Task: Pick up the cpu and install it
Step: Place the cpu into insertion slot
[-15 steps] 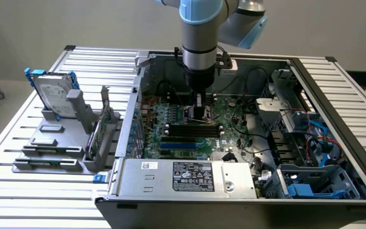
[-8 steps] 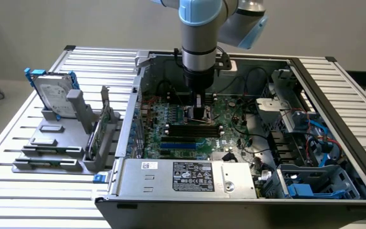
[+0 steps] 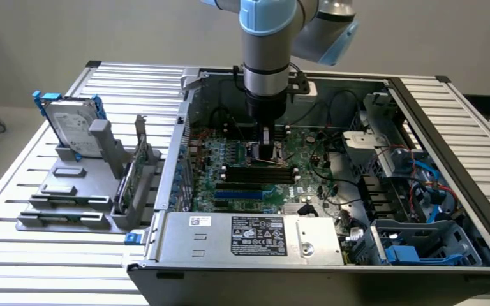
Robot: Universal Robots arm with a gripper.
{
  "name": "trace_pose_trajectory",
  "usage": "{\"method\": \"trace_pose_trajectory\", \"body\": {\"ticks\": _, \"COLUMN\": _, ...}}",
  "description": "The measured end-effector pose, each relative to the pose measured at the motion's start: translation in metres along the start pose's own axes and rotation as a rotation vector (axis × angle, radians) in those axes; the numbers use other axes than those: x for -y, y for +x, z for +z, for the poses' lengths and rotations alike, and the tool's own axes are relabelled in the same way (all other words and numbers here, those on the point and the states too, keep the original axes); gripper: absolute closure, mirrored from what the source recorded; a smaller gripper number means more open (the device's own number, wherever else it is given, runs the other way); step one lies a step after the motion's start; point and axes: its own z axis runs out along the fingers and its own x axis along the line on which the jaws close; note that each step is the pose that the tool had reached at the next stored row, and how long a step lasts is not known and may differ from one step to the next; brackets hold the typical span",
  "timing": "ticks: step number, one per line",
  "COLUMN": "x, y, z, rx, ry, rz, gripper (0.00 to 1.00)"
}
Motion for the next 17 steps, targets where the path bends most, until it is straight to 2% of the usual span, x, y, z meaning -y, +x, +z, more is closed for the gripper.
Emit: {"method": "trace_pose_trajectory", "body": {"ticks": 17, "x": 0.001, "y": 0.0023, "z": 0.0024, "rx": 0.0016, "ry": 0.0004, "rz": -0.016, "gripper": 0.45}}
